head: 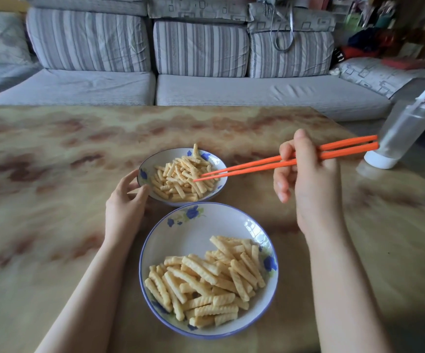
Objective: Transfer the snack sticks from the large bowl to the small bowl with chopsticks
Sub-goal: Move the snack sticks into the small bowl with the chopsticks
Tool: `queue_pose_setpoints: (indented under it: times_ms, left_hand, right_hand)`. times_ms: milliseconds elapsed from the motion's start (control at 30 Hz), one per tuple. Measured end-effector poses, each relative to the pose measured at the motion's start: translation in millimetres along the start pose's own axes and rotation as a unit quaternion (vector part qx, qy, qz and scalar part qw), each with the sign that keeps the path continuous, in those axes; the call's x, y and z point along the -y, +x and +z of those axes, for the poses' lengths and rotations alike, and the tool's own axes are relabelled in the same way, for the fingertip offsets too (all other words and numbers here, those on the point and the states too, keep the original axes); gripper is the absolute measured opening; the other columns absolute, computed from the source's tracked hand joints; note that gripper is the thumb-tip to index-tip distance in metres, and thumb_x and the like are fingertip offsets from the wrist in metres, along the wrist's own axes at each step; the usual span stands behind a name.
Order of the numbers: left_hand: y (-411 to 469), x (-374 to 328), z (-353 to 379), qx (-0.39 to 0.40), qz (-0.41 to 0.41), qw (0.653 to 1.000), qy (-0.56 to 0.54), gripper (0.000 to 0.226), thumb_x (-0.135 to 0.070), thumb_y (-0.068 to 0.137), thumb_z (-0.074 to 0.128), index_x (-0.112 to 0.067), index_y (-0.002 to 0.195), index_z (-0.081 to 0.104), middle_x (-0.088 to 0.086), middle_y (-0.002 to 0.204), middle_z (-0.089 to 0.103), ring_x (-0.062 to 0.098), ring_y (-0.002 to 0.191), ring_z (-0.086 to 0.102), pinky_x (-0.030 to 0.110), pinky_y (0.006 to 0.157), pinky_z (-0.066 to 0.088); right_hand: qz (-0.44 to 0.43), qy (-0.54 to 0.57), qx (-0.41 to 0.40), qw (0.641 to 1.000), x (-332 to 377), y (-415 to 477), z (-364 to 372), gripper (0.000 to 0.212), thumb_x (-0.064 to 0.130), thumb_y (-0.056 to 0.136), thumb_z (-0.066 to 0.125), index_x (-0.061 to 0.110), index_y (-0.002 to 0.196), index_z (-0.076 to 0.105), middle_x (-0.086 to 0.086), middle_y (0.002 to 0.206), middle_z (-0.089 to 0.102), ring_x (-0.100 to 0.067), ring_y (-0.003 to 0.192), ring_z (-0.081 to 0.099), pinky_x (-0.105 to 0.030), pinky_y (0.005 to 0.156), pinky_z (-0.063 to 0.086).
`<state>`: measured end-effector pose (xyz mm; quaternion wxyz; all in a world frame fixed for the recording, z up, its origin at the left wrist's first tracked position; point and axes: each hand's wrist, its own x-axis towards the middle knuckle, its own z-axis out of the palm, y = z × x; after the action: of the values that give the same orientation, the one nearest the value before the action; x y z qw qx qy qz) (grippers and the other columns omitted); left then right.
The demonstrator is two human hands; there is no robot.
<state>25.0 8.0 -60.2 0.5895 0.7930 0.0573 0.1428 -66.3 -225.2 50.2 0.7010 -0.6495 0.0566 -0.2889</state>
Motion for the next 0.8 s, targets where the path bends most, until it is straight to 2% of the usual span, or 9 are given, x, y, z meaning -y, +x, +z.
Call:
queue_pose_setpoints:
  times_ms: [100,300,467,600,700,800]
  left_hand:
    - [0.9,0.5,0.0,0.001,0.000,1.000,0.000,0.042,-0.019,0.090,0.058,-0.029,0.130,0.057,-0.001,0.110,0.068,0.020,0.071,0.068,0.007,0.052,0.045]
    - [0.5,-0.2,0.2,0.001,-0.001,1.000,-0.005,0.041,-0.019,0.089,0.057,-0.030,0.129,0.057,-0.001,0.108,0.068,0.022,0.075,0.068,0.021,0.063,0.048]
    - [0.8,1.0,0.4,-0.001,0.002,1.000,-0.001,0.042,-0.018,0.089,0.057,-0.028,0.130,0.058,-0.002,0.106,0.069,0.018,0.068,0.066,0.012,0.056,0.047]
    - [0.5,0.4,0.5,-0.001,0.000,1.000,-0.001,0.043,-0.018,0.089,0.057,-0.028,0.131,0.057,-0.002,0.109,0.068,0.016,0.068,0.066,0.018,0.062,0.048]
    - [0.8,0.6,0.5,0.000,0.001,1.000,0.002,0.043,-0.017,0.089,0.057,-0.027,0.130,0.058,-0.002,0.107,0.069,0.016,0.067,0.067,0.007,0.056,0.045]
    - [0.9,0.5,0.5,0.001,0.000,1.000,0.001,0.042,-0.017,0.089,0.057,-0.026,0.130,0.058,-0.001,0.106,0.069,0.019,0.070,0.067,0.004,0.054,0.043]
  right_hand:
    - [0.007,0.016,-0.011,1.000,-11.7,0.5,13.2,0.043,0.026,0.103,0.040,0.015,0.062,0.046,0.003,0.036,0.040,-0.017,0.029,0.032,-0.020,0.035,0.024]
    - [0.033,-0.025,0.026,0.999,-32.6,-3.0,30.3,0.043,0.028,0.103,0.039,0.011,0.065,0.050,-0.004,0.038,0.043,-0.017,0.030,0.035,-0.020,0.035,0.027]
    - [0.043,-0.035,0.047,0.997,-35.8,-4.6,34.8,0.043,0.028,0.103,0.040,0.010,0.066,0.051,-0.005,0.038,0.045,-0.017,0.029,0.036,-0.019,0.035,0.029]
    - [0.017,-0.024,0.050,0.998,-23.6,-1.2,24.6,0.042,0.026,0.103,0.040,0.010,0.065,0.051,-0.004,0.036,0.045,-0.018,0.029,0.035,-0.020,0.035,0.027]
    - [0.002,-0.023,0.067,0.998,-10.0,2.7,9.2,0.042,0.027,0.103,0.039,0.012,0.064,0.049,-0.003,0.035,0.043,-0.019,0.028,0.033,-0.020,0.035,0.023]
    - [0.005,-0.067,0.109,0.992,3.9,4.0,-11.2,0.043,0.029,0.102,0.039,0.013,0.064,0.050,-0.004,0.034,0.040,-0.020,0.028,0.029,-0.019,0.035,0.023]
